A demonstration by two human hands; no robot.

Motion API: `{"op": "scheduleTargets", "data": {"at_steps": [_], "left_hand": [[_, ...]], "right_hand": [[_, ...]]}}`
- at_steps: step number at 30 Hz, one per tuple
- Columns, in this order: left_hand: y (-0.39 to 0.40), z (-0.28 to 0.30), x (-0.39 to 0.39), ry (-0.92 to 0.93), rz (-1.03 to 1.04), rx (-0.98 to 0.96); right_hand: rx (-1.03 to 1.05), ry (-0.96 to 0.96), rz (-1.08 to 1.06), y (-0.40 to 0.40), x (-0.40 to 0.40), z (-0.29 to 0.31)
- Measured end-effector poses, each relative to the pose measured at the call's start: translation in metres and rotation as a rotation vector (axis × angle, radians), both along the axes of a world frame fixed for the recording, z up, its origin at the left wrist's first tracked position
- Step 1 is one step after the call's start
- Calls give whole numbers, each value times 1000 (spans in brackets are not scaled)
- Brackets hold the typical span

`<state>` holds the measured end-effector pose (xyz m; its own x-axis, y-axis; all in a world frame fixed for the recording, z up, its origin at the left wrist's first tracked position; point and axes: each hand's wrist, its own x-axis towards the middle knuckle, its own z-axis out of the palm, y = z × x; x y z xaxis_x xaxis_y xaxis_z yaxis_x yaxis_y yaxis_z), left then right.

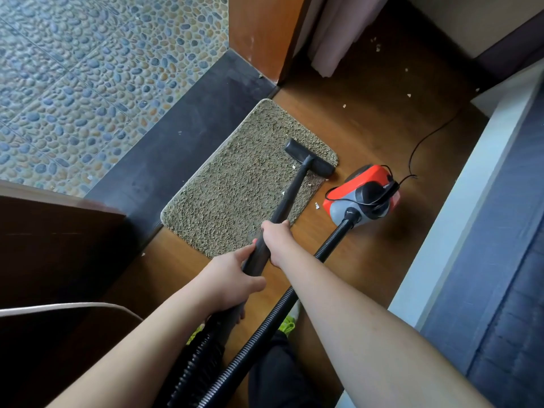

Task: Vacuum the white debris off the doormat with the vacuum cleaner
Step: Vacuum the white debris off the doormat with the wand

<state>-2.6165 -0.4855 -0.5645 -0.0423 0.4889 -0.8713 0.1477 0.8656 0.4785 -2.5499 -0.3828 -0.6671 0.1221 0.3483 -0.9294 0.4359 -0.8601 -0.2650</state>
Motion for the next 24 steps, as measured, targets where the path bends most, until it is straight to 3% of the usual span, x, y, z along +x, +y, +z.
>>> {"op": "scheduleTargets", "data": {"at_steps": [11,18,24], "left_hand": [[24,8,5,4,23,7],[0,7,5,61,-11,-4],[-25,9,2,60,13,-4]], "right_hand": [[-6,3,36,26,-1,1],[-42,-41,99,-1,-1,-6],[-60,30,89,-21,2,3]]}}
